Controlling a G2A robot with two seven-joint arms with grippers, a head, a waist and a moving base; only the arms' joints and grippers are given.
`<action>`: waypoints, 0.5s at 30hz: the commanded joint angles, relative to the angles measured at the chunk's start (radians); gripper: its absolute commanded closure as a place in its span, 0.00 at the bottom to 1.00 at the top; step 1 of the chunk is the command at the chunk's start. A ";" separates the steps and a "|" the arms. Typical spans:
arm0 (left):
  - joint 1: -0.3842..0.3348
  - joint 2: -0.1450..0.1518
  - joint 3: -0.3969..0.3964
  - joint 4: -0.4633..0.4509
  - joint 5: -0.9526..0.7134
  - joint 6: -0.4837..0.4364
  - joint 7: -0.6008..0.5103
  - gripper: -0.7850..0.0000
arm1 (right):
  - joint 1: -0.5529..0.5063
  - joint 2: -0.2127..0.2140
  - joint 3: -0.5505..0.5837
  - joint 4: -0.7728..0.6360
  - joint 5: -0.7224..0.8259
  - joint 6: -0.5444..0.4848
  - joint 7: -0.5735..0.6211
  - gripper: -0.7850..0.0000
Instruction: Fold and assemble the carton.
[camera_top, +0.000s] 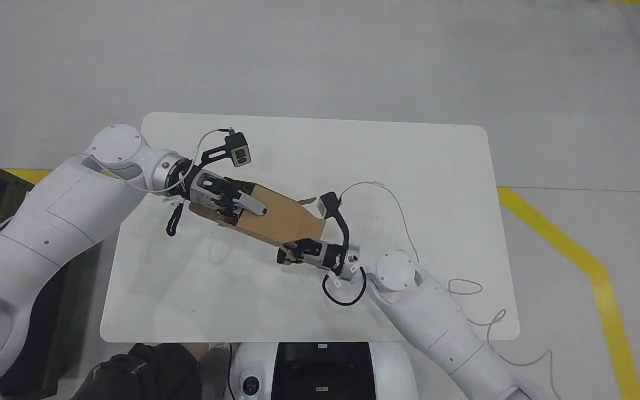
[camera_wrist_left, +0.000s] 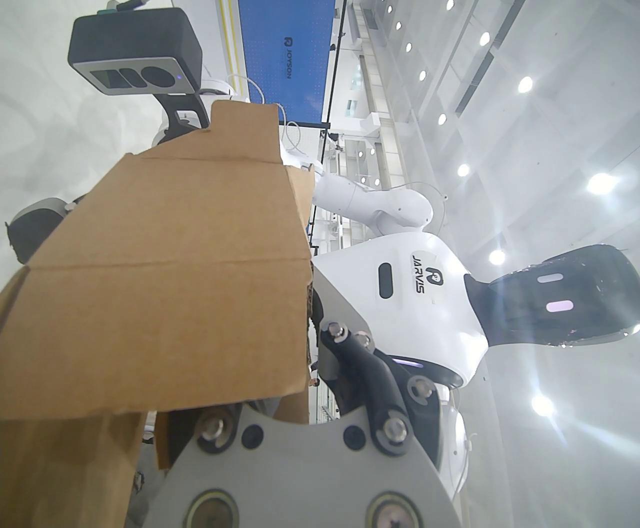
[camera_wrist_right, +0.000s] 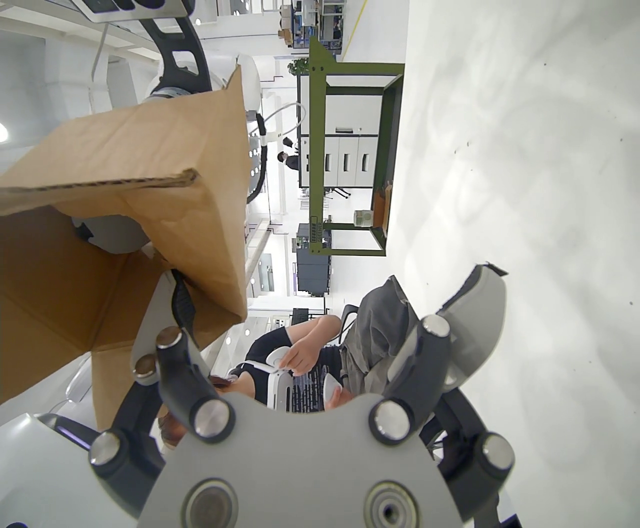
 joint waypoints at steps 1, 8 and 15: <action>0.000 0.000 0.000 0.000 0.000 0.000 0.000 1.00 | -0.013 0.006 0.021 -0.010 0.008 -0.016 0.004 0.00; 0.000 0.000 0.000 0.000 0.000 0.000 0.000 1.00 | -0.090 0.036 0.129 -0.097 0.050 -0.059 0.025 0.00; 0.000 0.000 0.000 0.000 0.000 0.000 0.000 1.00 | -0.180 0.059 0.189 -0.214 0.188 -0.048 0.140 0.00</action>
